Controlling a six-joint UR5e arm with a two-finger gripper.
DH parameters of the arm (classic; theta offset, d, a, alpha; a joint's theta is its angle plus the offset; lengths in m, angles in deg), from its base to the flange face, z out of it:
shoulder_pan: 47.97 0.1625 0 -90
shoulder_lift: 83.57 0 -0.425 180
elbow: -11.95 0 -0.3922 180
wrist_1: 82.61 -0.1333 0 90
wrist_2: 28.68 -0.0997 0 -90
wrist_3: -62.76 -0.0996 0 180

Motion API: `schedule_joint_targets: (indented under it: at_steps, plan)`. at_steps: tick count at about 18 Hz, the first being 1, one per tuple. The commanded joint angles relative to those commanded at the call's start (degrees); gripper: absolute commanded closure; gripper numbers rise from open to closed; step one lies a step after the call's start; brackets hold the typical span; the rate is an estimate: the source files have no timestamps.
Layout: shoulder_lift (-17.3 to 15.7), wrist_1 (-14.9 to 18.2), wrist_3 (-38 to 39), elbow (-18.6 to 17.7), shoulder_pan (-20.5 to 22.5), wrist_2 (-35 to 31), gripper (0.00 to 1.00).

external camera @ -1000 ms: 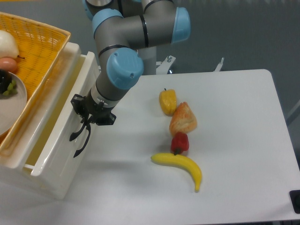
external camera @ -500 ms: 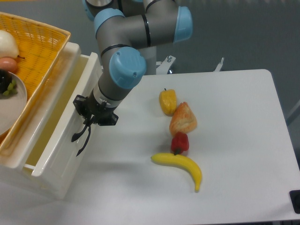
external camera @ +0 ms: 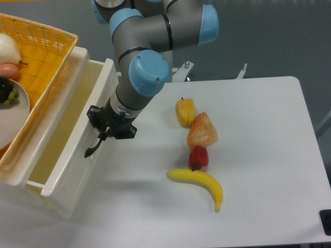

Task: Slide open the top white drawer
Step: 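Keep pulling the drawer handle until the drawer is fully extended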

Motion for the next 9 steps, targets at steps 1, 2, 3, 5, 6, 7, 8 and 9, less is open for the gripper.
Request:
schedule_joint_targets:
  at_steps: [1, 2, 3, 5, 6, 7, 8, 9]
  plan:
    - [0.09, -0.09, 0.00, 0.00, 0.00, 0.00, 0.82]
    - [0.18, -0.09, 0.00, 0.00, 0.00, 0.00, 0.82]
    - [0.35, -0.09, 0.00, 0.17, 0.00, -0.09, 0.82]
    - [0.35, -0.09, 0.00, 0.44, 0.44, -0.26, 0.82]
    - [0.35, -0.09, -0.09, 0.53, 0.70, -0.26, 0.82]
    - [0.35, -0.09, -0.09, 0.61, 0.79, -0.26, 0.82]
    - [0.35, -0.09, -0.09, 0.62, 0.88, -0.26, 0.82]
    - [0.35, -0.09, -0.09, 0.70, 1.05, -0.26, 0.82]
